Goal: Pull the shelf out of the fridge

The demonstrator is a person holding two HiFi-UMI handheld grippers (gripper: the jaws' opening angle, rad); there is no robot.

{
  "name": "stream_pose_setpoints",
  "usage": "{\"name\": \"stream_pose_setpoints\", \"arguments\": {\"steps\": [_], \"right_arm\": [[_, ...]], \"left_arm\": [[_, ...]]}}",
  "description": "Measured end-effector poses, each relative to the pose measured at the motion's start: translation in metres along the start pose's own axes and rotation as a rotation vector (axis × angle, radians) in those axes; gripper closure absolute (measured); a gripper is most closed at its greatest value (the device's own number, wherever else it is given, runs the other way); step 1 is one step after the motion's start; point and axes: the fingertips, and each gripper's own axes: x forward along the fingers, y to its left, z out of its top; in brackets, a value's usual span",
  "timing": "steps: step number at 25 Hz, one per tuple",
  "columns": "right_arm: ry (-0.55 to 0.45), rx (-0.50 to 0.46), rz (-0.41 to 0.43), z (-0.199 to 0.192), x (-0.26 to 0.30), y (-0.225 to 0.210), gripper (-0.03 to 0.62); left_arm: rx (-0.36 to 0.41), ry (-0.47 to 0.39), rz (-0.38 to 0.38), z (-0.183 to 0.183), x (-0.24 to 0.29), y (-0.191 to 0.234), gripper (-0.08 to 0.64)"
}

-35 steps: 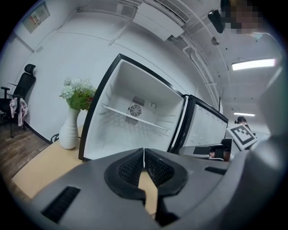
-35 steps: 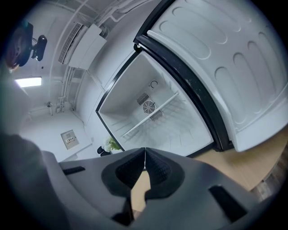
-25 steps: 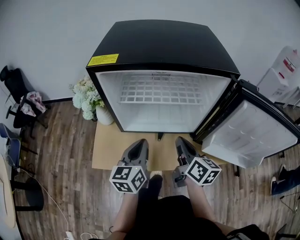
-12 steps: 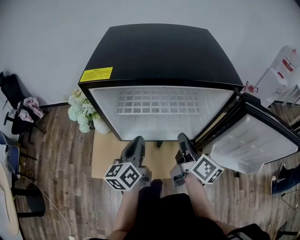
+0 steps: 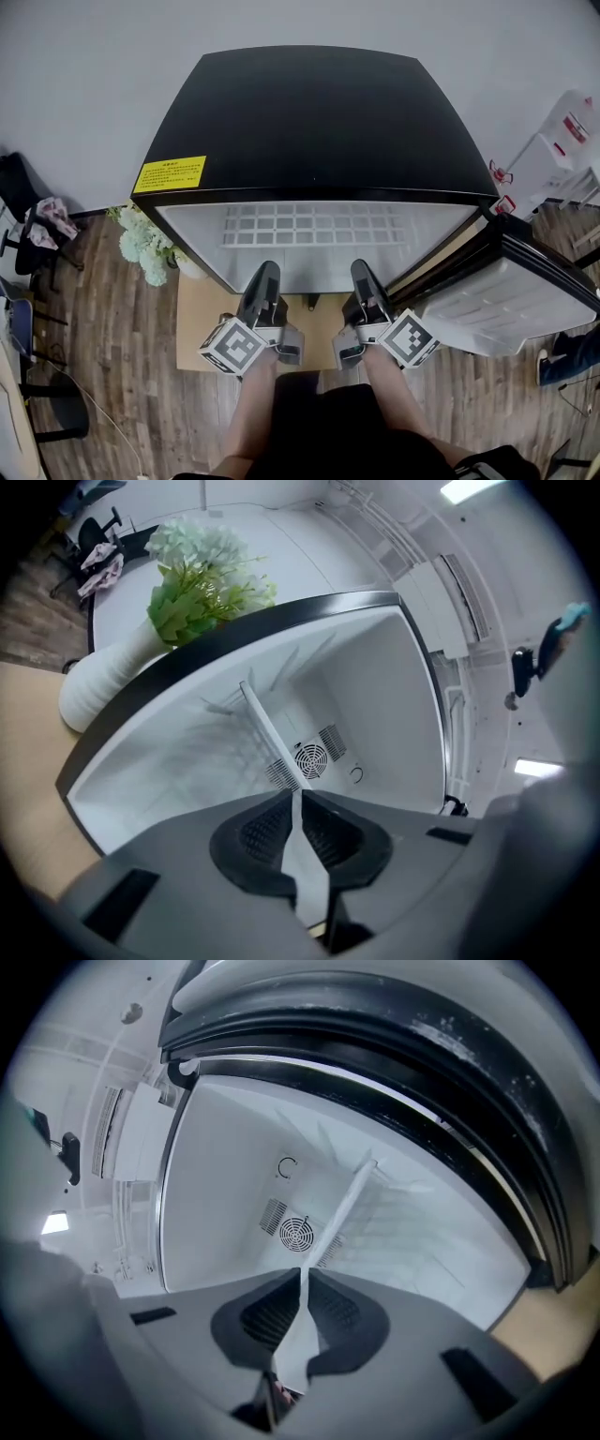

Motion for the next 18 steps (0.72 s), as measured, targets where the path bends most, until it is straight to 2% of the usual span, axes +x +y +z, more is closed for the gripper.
{"name": "stream_pose_setpoints", "arguments": {"steps": [2,3,4,7,10,13,18], "right_arm": [[-0.014,0.0,0.019,0.006,0.006,0.0,0.597],[-0.021,0.012,0.03,0.008,0.009,0.001,0.59],[-0.026,0.028,0.037,0.01,0.012,0.001,0.572],[-0.028,0.093,0.03,0.01,0.018,-0.004,0.478],[-0.042,0.158,0.003,0.01,0.024,-0.016,0.449],[-0.063,0.182,0.017,0.011,0.024,-0.019,0.449],[-0.081,0.173,0.024,0.014,0.032,-0.018,0.466]], "left_arm": [[-0.006,-0.01,-0.015,0.003,0.007,0.0,0.536],[-0.016,-0.01,-0.019,0.004,0.011,0.0,0.491],[-0.03,-0.01,-0.025,0.005,0.014,0.0,0.445],[-0.089,-0.016,-0.05,0.008,0.022,-0.002,0.397],[-0.159,-0.037,-0.061,0.01,0.029,-0.001,0.332],[-0.186,-0.078,-0.084,0.016,0.027,0.0,0.33],[-0.184,-0.126,-0.112,0.031,0.033,-0.001,0.33]]}}
